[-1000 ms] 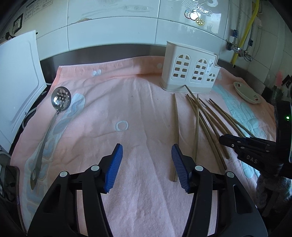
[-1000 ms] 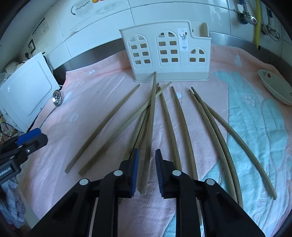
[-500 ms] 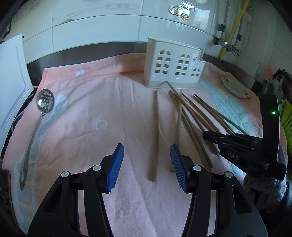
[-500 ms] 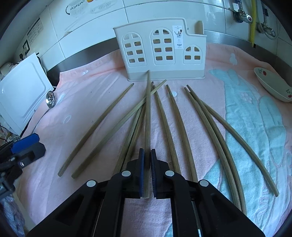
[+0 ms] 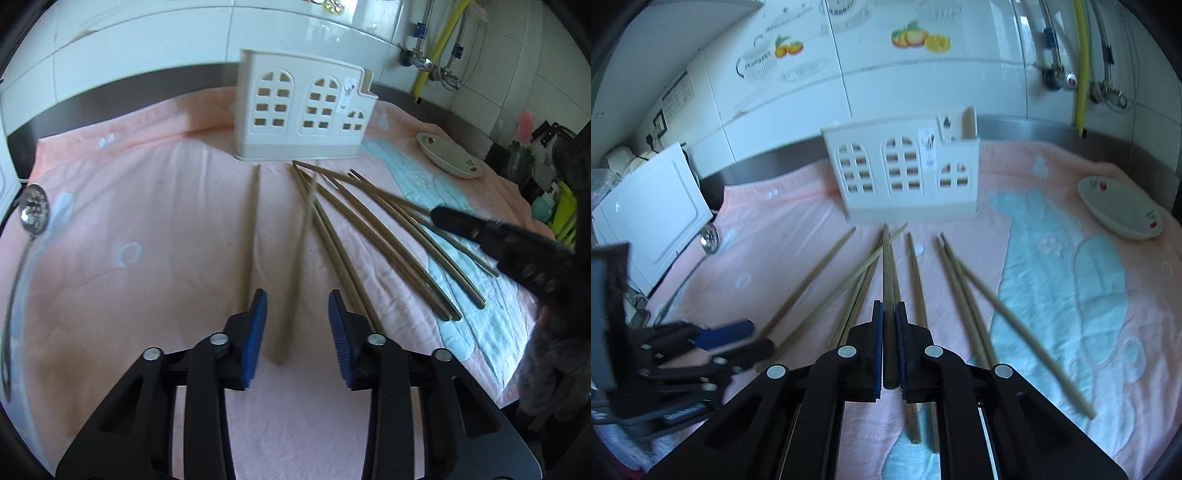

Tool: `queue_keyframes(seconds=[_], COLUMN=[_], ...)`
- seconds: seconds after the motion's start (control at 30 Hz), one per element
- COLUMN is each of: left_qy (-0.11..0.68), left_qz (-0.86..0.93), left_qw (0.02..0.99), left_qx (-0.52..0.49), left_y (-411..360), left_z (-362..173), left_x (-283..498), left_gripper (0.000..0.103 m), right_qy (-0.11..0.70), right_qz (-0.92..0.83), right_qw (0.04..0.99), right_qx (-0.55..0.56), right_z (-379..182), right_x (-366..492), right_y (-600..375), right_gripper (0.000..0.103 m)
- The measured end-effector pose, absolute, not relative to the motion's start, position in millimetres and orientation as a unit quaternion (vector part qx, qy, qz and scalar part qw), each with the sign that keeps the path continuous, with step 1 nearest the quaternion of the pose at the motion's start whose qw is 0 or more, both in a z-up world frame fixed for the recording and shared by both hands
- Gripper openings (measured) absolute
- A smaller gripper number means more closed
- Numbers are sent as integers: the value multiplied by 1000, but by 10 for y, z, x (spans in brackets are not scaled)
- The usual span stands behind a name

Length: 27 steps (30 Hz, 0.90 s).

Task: Organize utensils
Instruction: 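Lift the chopstick with the left tool and carry it to the holder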

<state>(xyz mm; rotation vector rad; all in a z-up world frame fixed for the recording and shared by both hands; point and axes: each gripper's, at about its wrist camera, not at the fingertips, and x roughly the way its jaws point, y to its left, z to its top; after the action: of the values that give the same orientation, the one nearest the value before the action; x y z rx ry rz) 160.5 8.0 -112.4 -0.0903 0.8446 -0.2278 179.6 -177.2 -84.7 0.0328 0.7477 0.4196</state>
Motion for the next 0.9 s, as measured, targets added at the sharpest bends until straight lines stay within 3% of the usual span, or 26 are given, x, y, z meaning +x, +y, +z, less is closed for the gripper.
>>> queue_keyframes(seconds=[0.13,0.5,0.7,0.9], left_qy=[418,434,435,428], left_qz=[-105,-90,-84,-91], left_qw=[902,896,896,899], left_qx=[-35,-38,-25,-27], left_y=[10,30,-14,-33], left_z=[-1211,-1345,-1349,-1260], left_x=[1720,1860,1876,1834], left_gripper=[24,21,10,7], right_qy=[347,332,331,326], right_qz=[206,211,212,217], right_qw=[915,919,920,920], right_qx=[13,11,10,13], right_z=[-719,-600,-564,-465], right_x=[1783,1781,1792,1804], right_y=[-1837,-1913,-1920,-1942], right_gripper=[6,6,6,6])
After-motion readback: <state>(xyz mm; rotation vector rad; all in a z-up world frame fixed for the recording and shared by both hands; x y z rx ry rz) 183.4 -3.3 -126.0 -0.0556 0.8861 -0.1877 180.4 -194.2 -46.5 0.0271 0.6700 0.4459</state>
